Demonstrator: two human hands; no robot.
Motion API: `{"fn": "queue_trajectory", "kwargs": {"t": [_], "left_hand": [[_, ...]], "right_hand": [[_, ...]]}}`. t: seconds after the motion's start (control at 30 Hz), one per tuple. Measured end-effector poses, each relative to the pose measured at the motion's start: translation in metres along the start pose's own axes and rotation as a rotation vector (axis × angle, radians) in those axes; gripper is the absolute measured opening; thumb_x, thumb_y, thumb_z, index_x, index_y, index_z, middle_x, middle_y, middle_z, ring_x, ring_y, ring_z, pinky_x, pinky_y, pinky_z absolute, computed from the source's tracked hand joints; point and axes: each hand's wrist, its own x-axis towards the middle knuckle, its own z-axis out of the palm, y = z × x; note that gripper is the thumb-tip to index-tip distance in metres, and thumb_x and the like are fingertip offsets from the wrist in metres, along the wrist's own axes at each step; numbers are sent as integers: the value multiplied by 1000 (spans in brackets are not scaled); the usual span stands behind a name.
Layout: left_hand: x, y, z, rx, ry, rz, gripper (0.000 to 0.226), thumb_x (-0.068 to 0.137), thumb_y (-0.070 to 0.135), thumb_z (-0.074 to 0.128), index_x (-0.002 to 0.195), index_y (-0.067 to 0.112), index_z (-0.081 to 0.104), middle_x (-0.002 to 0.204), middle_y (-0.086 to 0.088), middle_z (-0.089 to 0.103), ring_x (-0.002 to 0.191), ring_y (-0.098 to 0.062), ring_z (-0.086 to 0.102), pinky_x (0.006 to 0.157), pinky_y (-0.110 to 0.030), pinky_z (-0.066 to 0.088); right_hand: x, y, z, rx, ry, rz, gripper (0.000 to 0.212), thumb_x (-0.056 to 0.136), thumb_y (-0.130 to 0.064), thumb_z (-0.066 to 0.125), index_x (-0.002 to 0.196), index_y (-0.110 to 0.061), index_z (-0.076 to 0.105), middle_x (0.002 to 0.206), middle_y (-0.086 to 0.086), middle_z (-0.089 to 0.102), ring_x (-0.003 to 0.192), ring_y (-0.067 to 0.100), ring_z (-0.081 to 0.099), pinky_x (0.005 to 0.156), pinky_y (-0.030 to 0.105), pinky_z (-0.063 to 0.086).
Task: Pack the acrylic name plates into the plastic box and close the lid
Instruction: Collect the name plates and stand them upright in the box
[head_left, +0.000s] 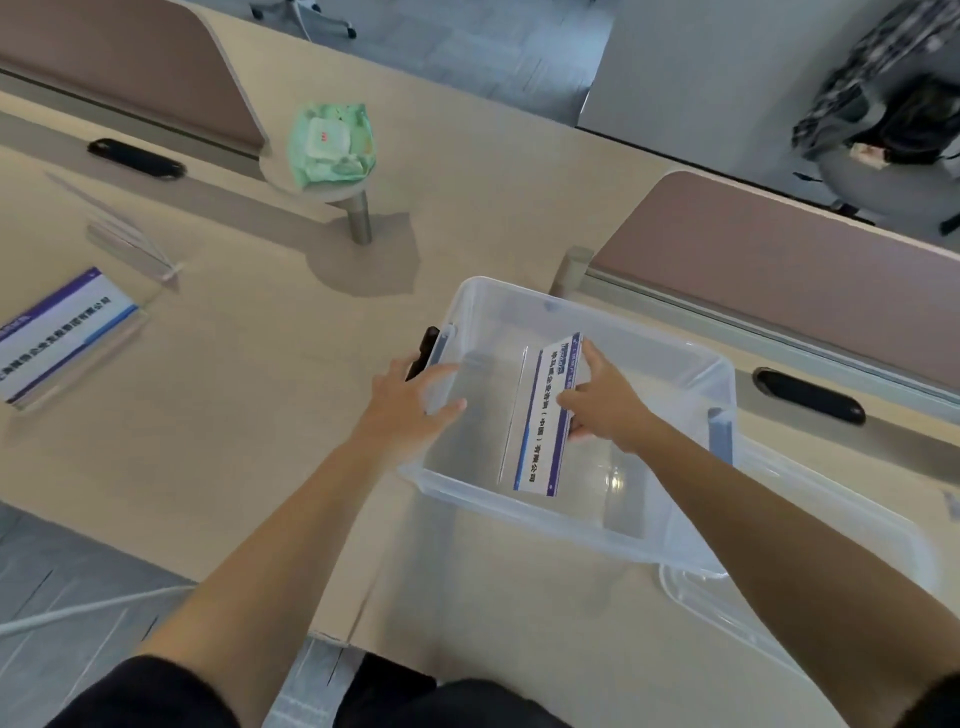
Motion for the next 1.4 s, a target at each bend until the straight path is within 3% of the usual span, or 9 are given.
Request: {"fn": "queue_trajectory", "kwargs": {"t": [0.1,0.3,0.43,0.6,0.8,0.97,1.1,1.23,1.4], "left_hand": [[3,-7,5,-141,10,-17,49,87,53,60,131,60,40,145,8,27,132,-20,32,108,-41,38],[4,-9,4,-229,7,-3,51,87,41,63,127,64,41,135,16,26,112,-13,49,103,-37,45],[3,-11,2,-234,-3,-7,53,87,37,62,125,67,40,136,19,25,107,-11,54,99,-37,48],[2,-8,1,-237,-15,-16,56,86,33,59,123,70,39,141,17,25,102,-12,57,95,-39,51],[3,-6,0,-229,-23,-28,59,88,24,60,124,67,42,141,14,27,93,-7,60,89,-34,54],[2,-6,0,-236,-4,-26,58,88,22,60,127,63,44,141,15,28,85,-3,59,79,-22,51],[1,-4,-1,-256,-2,-25,60,89,20,61,126,64,44,139,16,29,80,-7,58,76,-19,49],[1,-4,-1,-265,-2,-28,59,89,19,61,127,62,45,139,16,29,79,-10,57,78,-20,50],[2,-4,0,-289,-6,-32,59,89,19,61,127,61,46,139,15,29,81,-13,57,81,-22,51]], "right_hand": [[20,7,23,-69,5,26,91,89,0,57,155,-37,5,119,11,67,83,29,74,66,52,61],[48,17,50,-47,96,54,77,83,-1,59,145,-35,27,122,14,61,77,33,72,58,50,61],[49,27,54,-20,37,25,95,81,-12,74,149,-46,16,111,10,67,74,26,74,73,46,62],[38,52,42,33,-257,-7,101,75,-23,85,145,-58,21,134,4,48,105,23,66,87,45,58],[48,59,51,108,-315,-118,104,69,-25,89,141,-60,24,155,-2,32,136,15,39,92,51,55],[59,53,68,132,-344,-156,107,66,-29,90,143,-60,22,147,-12,34,136,13,38,88,43,57],[64,51,79,142,-367,-197,104,69,-30,89,141,-62,21,142,-22,30,135,8,36,89,36,55],[66,48,87,152,-357,-211,103,69,-33,88,138,-66,19,130,-40,29,133,6,35,79,21,50],[69,49,93,171,-355,-216,104,72,-29,86,142,-61,17,140,-23,30,134,9,34,86,28,50]]}}
